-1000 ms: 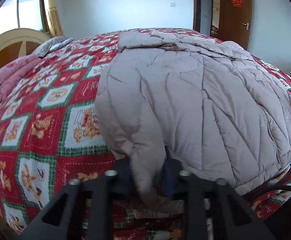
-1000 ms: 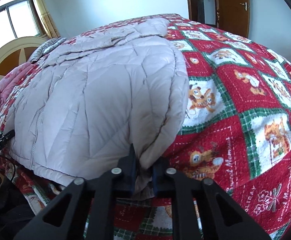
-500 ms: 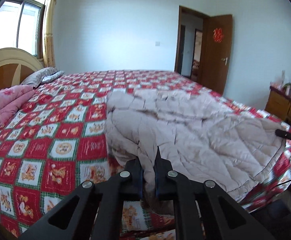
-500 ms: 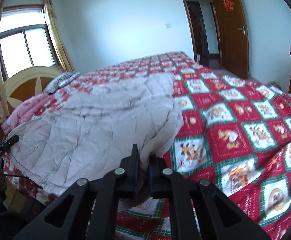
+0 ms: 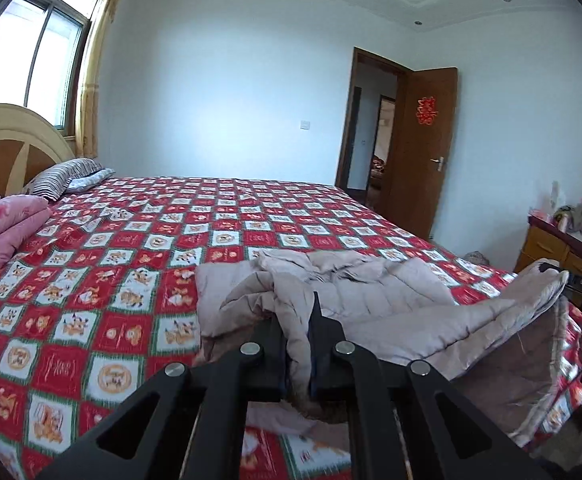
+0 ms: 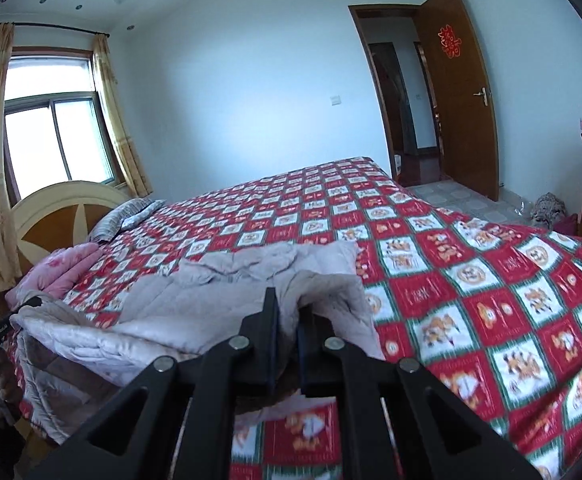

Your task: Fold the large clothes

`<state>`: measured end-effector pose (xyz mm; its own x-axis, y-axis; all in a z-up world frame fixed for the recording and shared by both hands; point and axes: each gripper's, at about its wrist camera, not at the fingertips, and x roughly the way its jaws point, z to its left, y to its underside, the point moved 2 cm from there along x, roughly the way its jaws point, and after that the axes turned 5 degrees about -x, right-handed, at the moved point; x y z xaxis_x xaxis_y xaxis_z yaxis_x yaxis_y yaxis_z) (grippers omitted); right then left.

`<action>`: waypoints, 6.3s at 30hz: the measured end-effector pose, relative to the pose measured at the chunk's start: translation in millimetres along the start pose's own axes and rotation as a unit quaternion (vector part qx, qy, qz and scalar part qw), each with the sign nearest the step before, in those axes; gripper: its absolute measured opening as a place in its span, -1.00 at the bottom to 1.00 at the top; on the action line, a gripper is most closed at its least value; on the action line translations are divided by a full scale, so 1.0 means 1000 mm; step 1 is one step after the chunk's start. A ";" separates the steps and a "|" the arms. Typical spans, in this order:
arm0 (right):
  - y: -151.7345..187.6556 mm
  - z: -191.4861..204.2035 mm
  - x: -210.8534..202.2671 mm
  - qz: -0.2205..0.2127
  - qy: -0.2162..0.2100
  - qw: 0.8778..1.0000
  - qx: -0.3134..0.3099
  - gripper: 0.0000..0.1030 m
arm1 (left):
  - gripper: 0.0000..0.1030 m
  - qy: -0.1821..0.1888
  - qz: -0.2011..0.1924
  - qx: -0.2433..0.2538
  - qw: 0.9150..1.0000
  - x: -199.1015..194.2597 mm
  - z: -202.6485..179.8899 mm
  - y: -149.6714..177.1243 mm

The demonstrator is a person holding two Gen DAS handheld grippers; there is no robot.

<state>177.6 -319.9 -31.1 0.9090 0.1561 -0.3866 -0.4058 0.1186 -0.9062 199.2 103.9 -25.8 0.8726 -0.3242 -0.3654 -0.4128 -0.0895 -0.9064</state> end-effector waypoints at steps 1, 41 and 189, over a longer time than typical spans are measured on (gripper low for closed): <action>-0.007 0.000 0.011 0.000 0.002 1.000 0.001 -0.82 | -0.87 0.005 0.003 -0.004 1.000 0.012 0.004 -0.007; -0.047 -0.060 0.304 0.080 0.125 0.987 0.056 0.49 | 0.96 -0.172 -0.031 -0.030 0.984 0.229 0.022 -0.088; 0.088 0.130 0.277 0.188 0.146 0.948 -0.212 1.00 | -0.56 -0.209 0.102 -0.161 0.959 0.209 0.045 0.057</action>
<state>381.6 -139.0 -196.2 0.7207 -0.1767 -0.6704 -0.6875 -0.3067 -0.6582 369.4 73.3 -163.6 0.7656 0.0333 -0.6425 -0.5872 -0.3719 -0.7190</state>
